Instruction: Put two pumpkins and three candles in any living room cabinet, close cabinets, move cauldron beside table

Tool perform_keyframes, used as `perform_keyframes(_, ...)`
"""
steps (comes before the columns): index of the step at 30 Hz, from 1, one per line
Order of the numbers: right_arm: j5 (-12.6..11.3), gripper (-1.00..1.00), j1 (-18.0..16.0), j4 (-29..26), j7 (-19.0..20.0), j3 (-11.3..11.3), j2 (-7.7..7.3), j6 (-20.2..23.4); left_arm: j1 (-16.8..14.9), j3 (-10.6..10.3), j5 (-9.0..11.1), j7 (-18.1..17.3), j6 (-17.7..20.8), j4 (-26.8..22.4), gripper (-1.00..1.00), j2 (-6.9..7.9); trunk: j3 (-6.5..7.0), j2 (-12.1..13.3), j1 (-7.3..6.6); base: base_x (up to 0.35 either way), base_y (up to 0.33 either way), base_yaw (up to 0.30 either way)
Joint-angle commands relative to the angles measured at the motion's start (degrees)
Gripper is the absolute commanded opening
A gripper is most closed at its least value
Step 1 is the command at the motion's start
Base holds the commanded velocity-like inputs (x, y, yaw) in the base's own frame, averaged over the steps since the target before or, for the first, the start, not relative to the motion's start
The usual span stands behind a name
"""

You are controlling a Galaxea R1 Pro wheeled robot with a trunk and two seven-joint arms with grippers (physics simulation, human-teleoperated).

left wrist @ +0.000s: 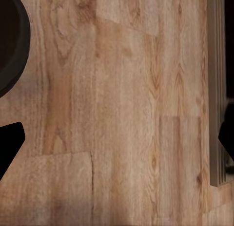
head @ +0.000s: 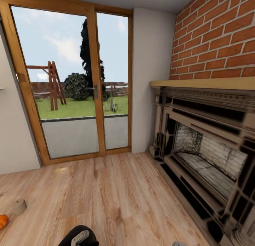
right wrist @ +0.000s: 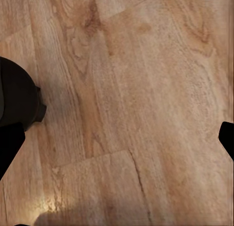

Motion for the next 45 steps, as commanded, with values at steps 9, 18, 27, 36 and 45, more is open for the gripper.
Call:
perform_keyframes(9,-0.59,1.0,-0.04,0.03,0.12,0.49,-0.04,-0.06,-0.02,-0.22,0.59,-0.05,0.39,-0.06,1.0,0.02,-0.06,-0.03,0.01,0.189,-0.248,0.0)
perform_keyframes(18,-0.59,1.0,-0.04,0.04,0.12,0.49,-0.04,-0.07,-0.02,-0.22,0.59,-0.05,0.33,-0.06,1.0,0.02,-0.06,-0.03,0.01,0.199,-0.235,0.0)
perform_keyframes(27,-0.59,1.0,-0.04,0.03,0.12,0.58,-0.04,-0.07,-0.02,-0.22,0.63,-0.05,0.39,0.01,1.0,0.03,-0.06,-0.03,0.01,0.091,-0.06,0.0)
perform_keyframes(36,-0.59,1.0,-0.04,0.05,0.12,0.82,-0.04,-0.06,-0.02,-0.22,0.66,-0.05,0.39,0.02,1.0,0.02,-0.06,-0.03,0.01,0.279,-0.136,0.0)
perform_keyframes(45,-0.59,1.0,-0.04,0.05,0.12,0.84,-0.04,-0.05,-0.02,-0.22,0.68,-0.05,0.39,0.02,1.0,0.02,-0.06,-0.03,0.01,0.3,-0.144,0.0)
